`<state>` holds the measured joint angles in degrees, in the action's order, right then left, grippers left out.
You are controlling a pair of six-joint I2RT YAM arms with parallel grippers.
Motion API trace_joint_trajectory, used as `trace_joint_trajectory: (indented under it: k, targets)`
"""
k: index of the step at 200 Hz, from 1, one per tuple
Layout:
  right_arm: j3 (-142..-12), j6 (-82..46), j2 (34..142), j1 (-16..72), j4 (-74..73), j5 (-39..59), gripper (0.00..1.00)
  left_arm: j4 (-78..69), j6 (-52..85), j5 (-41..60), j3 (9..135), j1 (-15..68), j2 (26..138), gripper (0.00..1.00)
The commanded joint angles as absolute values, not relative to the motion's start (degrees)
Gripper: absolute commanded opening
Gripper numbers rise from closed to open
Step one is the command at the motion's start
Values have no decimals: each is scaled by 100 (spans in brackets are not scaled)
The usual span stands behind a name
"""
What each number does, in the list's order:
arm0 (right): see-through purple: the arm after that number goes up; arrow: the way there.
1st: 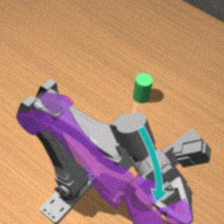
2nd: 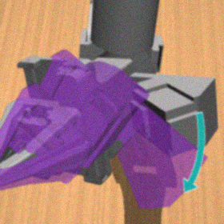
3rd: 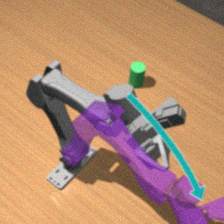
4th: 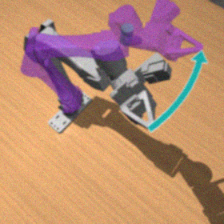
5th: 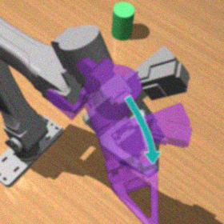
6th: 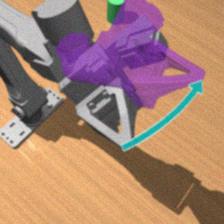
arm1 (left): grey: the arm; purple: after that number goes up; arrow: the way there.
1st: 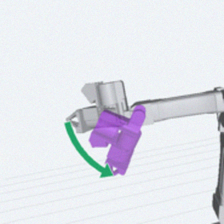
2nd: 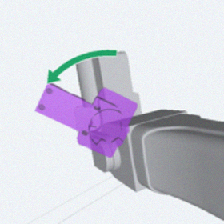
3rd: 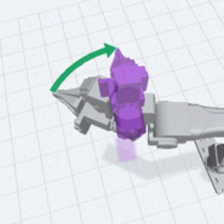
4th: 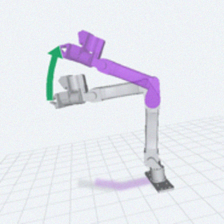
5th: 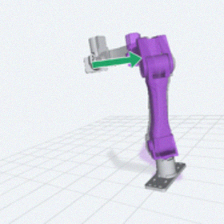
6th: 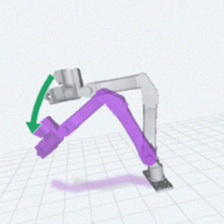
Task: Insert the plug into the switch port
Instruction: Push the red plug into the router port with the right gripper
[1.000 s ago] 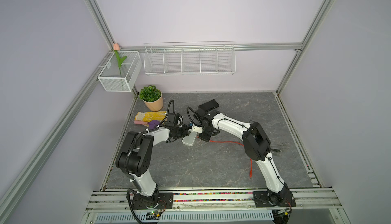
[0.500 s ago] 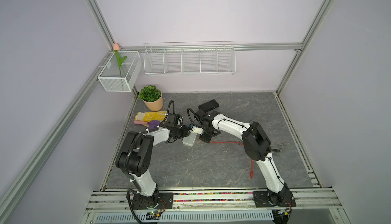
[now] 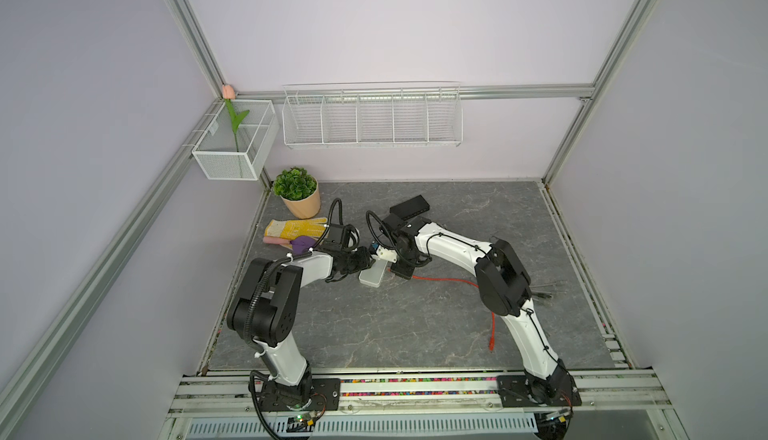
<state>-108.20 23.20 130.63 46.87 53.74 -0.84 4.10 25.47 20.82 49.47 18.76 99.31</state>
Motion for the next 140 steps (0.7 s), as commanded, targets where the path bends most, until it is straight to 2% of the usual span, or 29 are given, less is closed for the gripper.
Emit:
trace_joint_trajectory:
  k: [1, 140]
  targets:
    - [-11036, 2377, 13201, 4791, 5303, -119, 7, 341, 2559, 2225, 4882, 1898, 9862, 38]
    - [-10910, 2435, 13162, 4878, 4737, -169, 7, 439, 2373, 2485, 4939, 1933, 9955, 38]
